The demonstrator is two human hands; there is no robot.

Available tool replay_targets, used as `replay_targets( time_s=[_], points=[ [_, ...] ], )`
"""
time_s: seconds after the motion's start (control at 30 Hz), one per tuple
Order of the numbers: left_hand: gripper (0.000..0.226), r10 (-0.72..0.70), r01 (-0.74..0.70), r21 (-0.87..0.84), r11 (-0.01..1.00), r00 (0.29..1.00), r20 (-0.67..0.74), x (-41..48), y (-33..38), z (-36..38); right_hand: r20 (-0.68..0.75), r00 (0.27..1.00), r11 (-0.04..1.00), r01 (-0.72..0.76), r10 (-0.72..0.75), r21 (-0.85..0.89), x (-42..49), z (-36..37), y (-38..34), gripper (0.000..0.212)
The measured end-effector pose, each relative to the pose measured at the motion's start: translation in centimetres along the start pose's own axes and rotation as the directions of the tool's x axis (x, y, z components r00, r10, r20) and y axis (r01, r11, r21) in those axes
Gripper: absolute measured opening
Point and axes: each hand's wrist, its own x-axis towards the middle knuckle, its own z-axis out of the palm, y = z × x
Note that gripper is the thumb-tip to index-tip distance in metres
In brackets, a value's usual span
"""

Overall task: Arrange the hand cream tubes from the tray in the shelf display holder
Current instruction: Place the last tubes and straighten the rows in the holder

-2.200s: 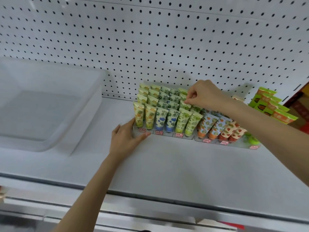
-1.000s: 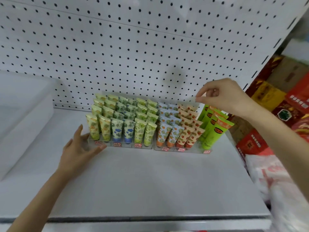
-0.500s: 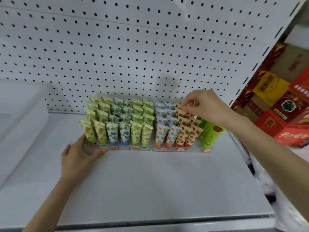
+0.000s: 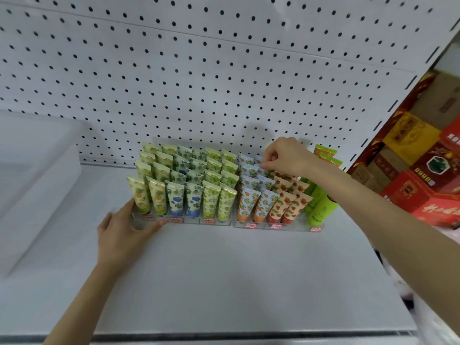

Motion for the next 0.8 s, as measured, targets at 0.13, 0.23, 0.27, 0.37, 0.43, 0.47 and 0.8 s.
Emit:
replay_targets(
  time_s=[0.13, 0.23, 0.27, 0.37, 0.43, 0.47, 0.8],
  points=[
    [0.066, 0.007, -0.007, 0.013, 1.000, 1.000, 0.009, 0.1, -0.4, 0.0, -0.008, 1.000, 1.000, -0.016, 0.016, 0.016, 0.0, 0.0, 0.1, 0.016],
    [0.067, 0.000, 0.000, 0.012, 1.000, 1.000, 0.006, 0.1, -0.2, 0.0, -0.008, 1.000, 0.999, -0.021, 0.021, 0.031, 0.0, 0.1, 0.2, 0.014],
    [0.067, 0.004, -0.004, 0.014, 1.000, 1.000, 0.005, 0.0, -0.1, 0.1, -0.010, 1.000, 0.999, -0.022, 0.023, 0.035, 0.0, 0.1, 0.3, 0.014],
    [0.068, -0.011, 0.011, 0.014, 1.000, 1.000, 0.012, 0.1, 0.0, 0.1, -0.010, 1.000, 0.999, -0.020, 0.020, 0.043, 0.0, 0.2, 0.3, 0.014],
    [0.067, -0.018, 0.017, 0.019, 1.000, 1.000, 0.012, 0.1, 0.1, 0.1, -0.005, 1.000, 0.998, -0.020, 0.020, 0.062, -0.1, 0.0, 0.3, 0.014],
    [0.067, -0.018, 0.017, 0.021, 1.000, 1.000, 0.010, 0.1, 0.1, 0.1, -0.009, 1.000, 0.997, -0.020, 0.021, 0.078, -0.2, -0.3, 0.3, 0.014],
    [0.063, -0.023, 0.023, 0.014, 1.000, 1.000, 0.004, 0.2, -0.1, 0.2, 0.090, 0.996, 0.998, 0.000, 0.005, -0.059, -1.0, -3.2, 2.1, 0.013]
  ],
)
